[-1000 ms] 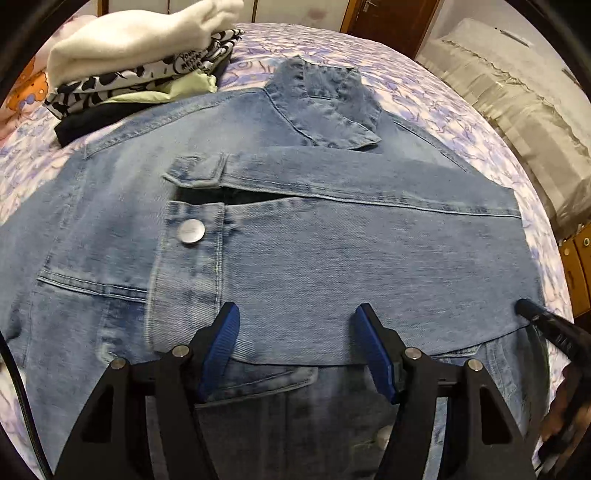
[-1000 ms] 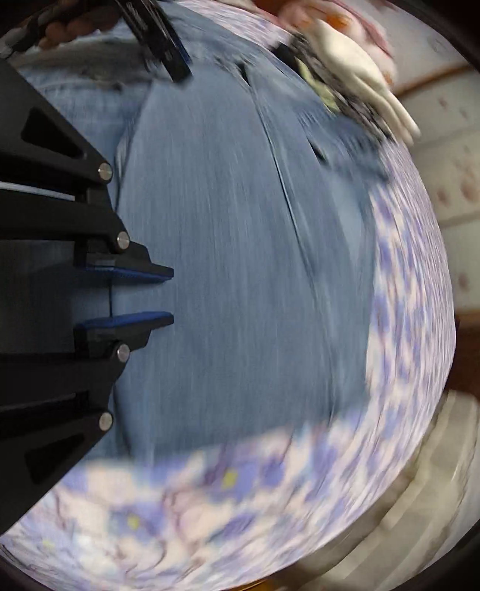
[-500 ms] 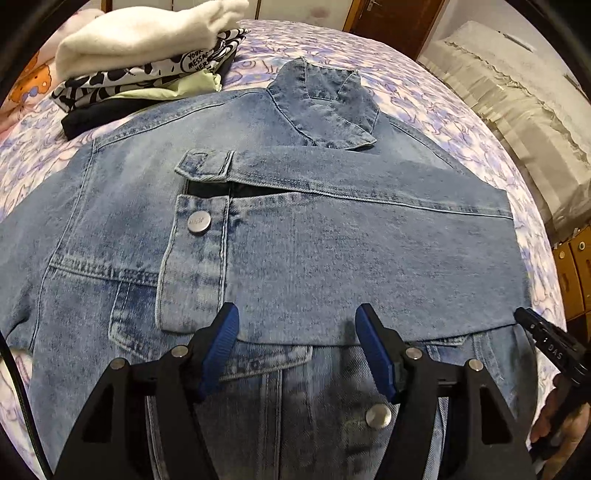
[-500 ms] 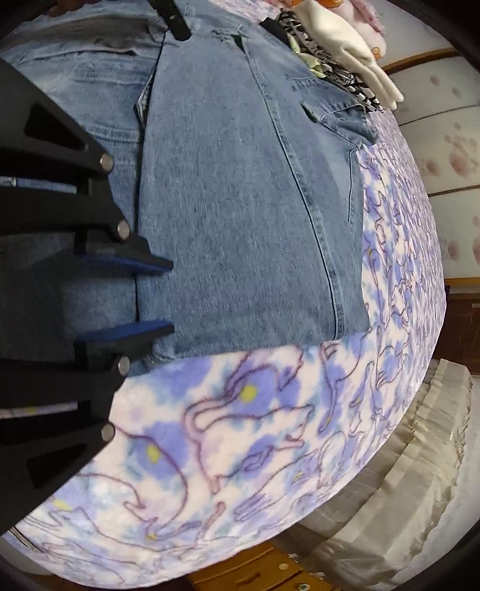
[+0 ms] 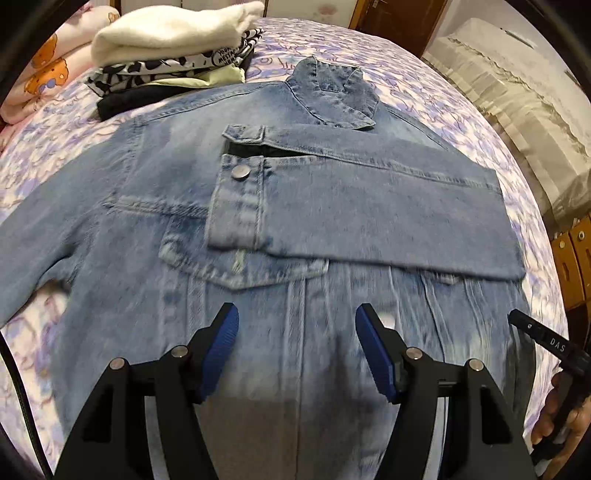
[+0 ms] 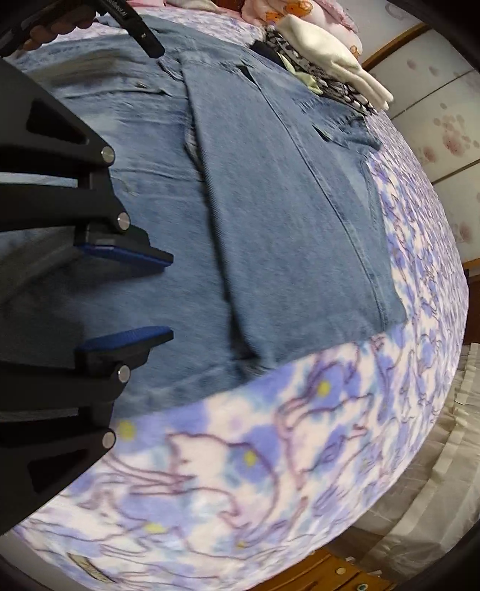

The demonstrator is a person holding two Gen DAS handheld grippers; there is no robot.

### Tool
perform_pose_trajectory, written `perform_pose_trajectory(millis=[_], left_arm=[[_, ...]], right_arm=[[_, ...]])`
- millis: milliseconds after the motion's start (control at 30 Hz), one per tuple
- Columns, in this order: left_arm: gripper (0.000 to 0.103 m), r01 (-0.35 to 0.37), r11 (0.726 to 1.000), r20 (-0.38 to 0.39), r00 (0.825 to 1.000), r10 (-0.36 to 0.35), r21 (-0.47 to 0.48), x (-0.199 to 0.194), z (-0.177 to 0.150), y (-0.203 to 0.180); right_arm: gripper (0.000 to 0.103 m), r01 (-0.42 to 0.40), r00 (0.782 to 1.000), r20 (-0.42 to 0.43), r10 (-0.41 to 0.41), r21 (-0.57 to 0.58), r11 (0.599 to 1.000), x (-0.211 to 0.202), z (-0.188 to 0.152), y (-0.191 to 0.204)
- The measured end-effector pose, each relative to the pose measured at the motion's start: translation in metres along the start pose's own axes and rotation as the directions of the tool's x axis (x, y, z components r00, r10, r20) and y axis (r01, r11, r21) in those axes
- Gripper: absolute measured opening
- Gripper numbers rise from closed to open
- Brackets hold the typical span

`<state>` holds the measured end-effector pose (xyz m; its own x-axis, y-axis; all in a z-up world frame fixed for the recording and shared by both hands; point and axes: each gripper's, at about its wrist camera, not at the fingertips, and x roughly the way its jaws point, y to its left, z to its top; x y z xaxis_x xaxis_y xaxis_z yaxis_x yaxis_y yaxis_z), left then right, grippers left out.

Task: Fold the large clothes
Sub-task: 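Release the cuff and move the left tool to the other sleeve, then grasp the other sleeve cuff with the left tool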

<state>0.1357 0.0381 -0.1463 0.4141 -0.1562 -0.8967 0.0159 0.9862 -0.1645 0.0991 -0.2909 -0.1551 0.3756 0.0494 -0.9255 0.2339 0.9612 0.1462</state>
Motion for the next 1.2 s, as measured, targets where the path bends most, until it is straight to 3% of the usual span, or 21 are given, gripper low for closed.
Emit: perform_pose_trajectory(millis=[233, 533, 800, 1100, 1200], left_arm=[[0.064, -0.018, 1.000, 0.035, 0.999, 0.018, 0.004, -0.046, -0.030, 0.019], [0.069, -0.109, 0.993, 0.104, 0.989, 0.103, 0.054, -0.090, -0.086, 0.052], [0.069, -0.124, 0.985, 0.141, 0.980, 0.140, -0.117, -0.117, -0.120, 0.136], [0.069, -0.142, 0.947, 0.158, 0.968, 0.193, -0.289, -0.136, -0.113, 0.233], [0.069, -0.118, 0.935, 0.157, 0.971, 0.179, -0.335, -0.134, -0.109, 0.261]], right_arm=[[0.033, -0.013, 1.000, -0.015, 0.012, -0.060, 0.998, -0.021, -0.029, 0.028], [0.033, -0.013, 0.998, -0.055, 0.003, -0.195, 0.981, -0.032, -0.071, 0.087], [0.033, -0.013, 0.998, -0.068, -0.011, -0.348, 0.938, -0.036, -0.090, 0.160], [0.033, -0.062, 0.998, -0.038, 0.050, -0.492, 0.868, -0.047, -0.093, 0.260], [0.033, -0.070, 0.997, -0.028, 0.065, -0.529, 0.845, -0.047, -0.092, 0.289]])
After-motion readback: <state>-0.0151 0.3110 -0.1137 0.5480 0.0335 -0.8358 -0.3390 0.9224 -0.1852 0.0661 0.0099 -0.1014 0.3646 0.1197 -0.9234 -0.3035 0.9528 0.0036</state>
